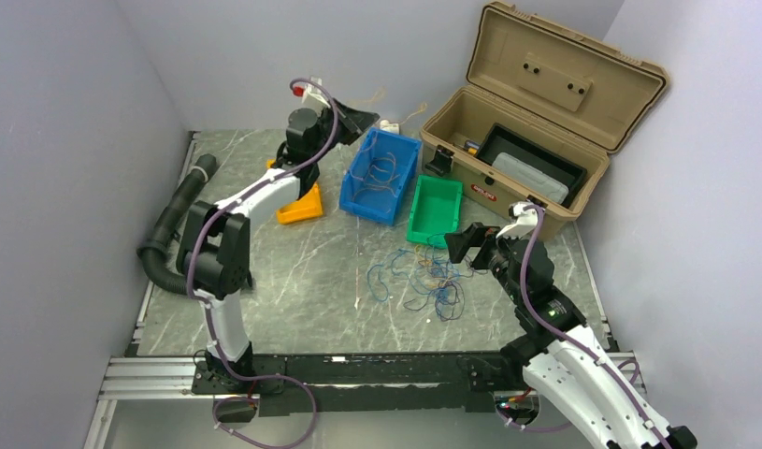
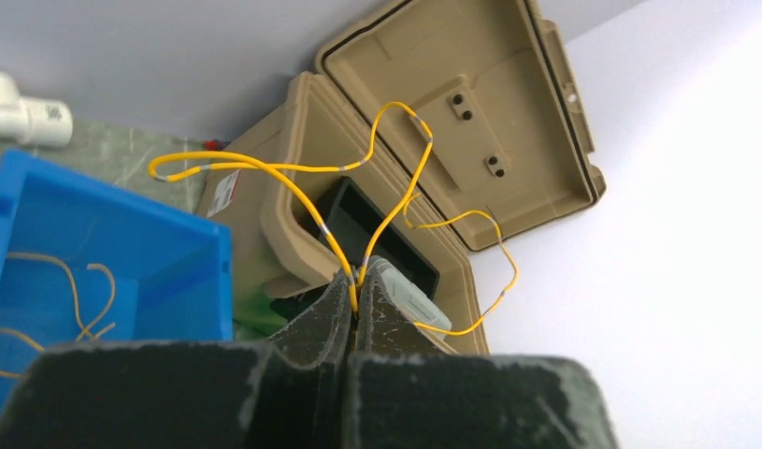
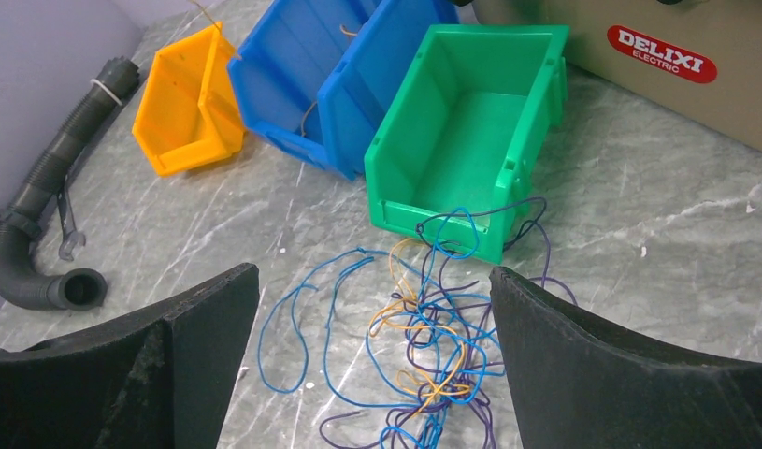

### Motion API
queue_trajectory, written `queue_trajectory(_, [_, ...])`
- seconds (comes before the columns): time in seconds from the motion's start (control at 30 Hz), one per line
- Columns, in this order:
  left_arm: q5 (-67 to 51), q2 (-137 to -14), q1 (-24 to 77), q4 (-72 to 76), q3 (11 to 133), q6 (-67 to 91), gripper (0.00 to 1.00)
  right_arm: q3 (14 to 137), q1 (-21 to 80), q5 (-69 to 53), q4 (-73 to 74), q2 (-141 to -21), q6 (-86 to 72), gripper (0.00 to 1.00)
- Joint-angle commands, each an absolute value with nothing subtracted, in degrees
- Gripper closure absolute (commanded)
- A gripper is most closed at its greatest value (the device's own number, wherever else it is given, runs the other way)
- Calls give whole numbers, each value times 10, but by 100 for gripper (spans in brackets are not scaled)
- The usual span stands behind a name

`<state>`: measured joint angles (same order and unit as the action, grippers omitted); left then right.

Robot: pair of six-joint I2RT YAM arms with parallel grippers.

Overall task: Untangle the cables
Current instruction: Place the cable in the bin.

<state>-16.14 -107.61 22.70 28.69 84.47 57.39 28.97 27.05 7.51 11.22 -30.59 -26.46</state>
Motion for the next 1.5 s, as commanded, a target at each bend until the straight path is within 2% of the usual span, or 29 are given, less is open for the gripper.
queue_trajectory(0.0, [-133,-1109,228,427,805,660,100,315,271,90,115,-296,-251,4])
queue_trajectory(0.33, [-77,-1157,229,555,698,651,100,319,271,90,114,-300,-247,4])
queue_trajectory(0.5, [-65,-1151,230,551,657,612,100,321,271,87,112,-303,-250,4])
queue_trajectory(0.6, [-46,-1128,238,486,655,552,100,320,271,87,111,-303,-252,4])
queue_trajectory(0.77, [56,-1096,284,328,695,422,100,316,271,84,108,-304,-258,4])
queue_trajectory(0.93, [129,-1124,317,150,814,339,98,320,271,84,113,-303,-257,4])
queue_trajectory(1.1, [182,-1163,338,37,912,301,83,320,270,87,117,-297,-256,4])
queue_trajectory(1.2, [189,-1172,335,16,930,309,68,323,271,87,123,-294,-254,4])
queue_trajectory(1.33, [185,-1174,333,-15,959,302,36,324,271,91,129,-288,-251,4])
queue_trajectory(1.47, [174,-1152,335,-54,980,281,22,325,270,90,139,-302,-252,3])
